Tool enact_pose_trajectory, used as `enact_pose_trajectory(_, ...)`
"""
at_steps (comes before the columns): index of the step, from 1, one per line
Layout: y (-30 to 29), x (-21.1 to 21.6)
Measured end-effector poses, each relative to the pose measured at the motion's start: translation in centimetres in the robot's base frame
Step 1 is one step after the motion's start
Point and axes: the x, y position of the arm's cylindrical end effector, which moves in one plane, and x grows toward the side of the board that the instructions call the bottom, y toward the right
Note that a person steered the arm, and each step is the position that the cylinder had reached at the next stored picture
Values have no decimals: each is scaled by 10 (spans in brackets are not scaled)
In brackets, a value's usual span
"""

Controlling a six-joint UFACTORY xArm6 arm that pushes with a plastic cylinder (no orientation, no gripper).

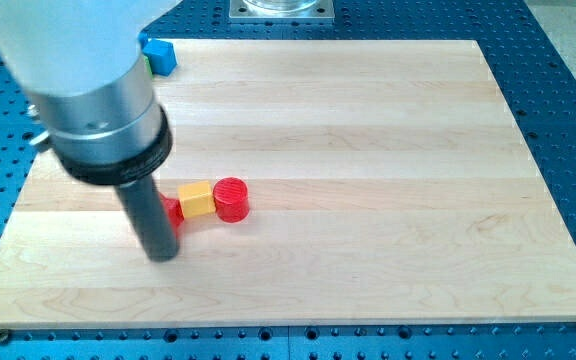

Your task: Move the heart to the top left of the red circle

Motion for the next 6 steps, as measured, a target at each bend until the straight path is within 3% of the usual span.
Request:
enact_pose_trajectory(2,-94,-67)
enact_pose_trajectory(3,-77,-98)
enact_pose_trajectory(5,11,-152)
enact_pose_trajectory(6,45,-136)
